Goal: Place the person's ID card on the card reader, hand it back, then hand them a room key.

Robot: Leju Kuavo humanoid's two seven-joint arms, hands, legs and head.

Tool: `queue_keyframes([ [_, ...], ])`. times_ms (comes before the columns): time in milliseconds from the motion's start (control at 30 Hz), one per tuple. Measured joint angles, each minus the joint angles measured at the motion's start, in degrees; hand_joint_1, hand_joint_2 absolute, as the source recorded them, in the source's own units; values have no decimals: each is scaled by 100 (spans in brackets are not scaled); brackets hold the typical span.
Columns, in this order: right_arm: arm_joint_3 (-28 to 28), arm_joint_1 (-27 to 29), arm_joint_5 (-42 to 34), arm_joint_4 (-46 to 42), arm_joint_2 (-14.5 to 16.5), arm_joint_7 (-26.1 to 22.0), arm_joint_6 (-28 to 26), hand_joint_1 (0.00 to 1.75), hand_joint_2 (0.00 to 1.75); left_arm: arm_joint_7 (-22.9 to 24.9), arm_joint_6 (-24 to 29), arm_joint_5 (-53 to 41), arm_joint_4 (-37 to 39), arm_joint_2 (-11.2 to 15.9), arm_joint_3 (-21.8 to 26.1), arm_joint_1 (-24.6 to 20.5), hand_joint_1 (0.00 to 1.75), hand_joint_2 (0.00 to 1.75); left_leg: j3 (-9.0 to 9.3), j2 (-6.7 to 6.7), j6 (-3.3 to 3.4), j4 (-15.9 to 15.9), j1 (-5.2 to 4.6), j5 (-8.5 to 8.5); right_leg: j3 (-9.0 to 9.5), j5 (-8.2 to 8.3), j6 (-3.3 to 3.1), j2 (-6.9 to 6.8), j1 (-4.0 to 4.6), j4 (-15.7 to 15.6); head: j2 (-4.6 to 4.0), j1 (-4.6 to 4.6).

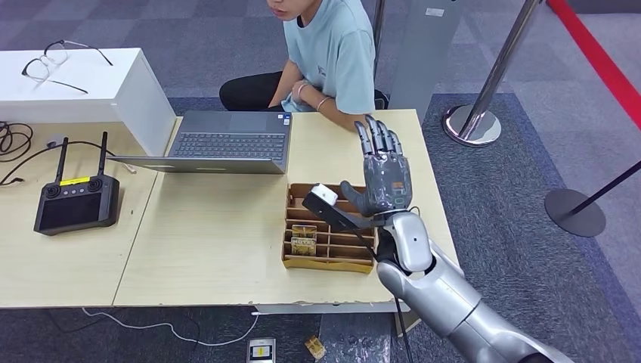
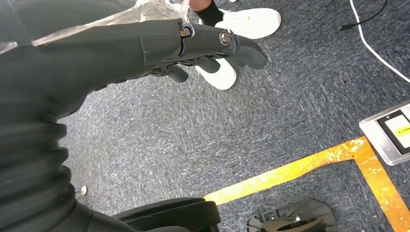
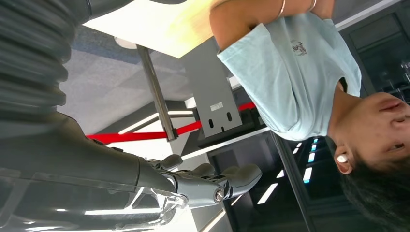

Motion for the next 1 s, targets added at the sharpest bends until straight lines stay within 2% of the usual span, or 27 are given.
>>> queue_keyframes([
  [133,0,-6,-94,-86,-25,19,126,0,175,14,0,42,0,1,1,1,0,175,-1,0,0,0,0,0,0,0,0,0,0,0,0,0],
  [300,10,-51,-855,-258,-43,96,628,0,175,69,-1,163,0,4,12,8,0,175,-2,0,0,0,0,0,-1,0,0,0,0,0,0,1],
  [467,57,-160,-953,-484,-166,316,1101,0,175,104,-9,262,0,4,37,32,0,175,-5,0,0,1,0,0,-5,0,0,0,0,0,0,1],
  [633,122,-387,-1453,-852,-425,649,2225,0,175,85,11,395,0,-16,74,54,0,175,-7,0,0,2,0,0,-7,0,0,0,-1,0,-1,1],
  [700,157,-461,-1660,-996,-520,736,2520,0,175,68,23,446,0,-31,104,58,0,175,-8,0,0,2,0,0,-7,0,0,0,-1,0,-1,0],
  [1000,345,-516,-2028,-1433,-779,911,2855,0,175,208,10,547,0,-83,234,59,0,175,-9,0,0,1,0,0,-9,0,0,0,0,0,-1,0],
])
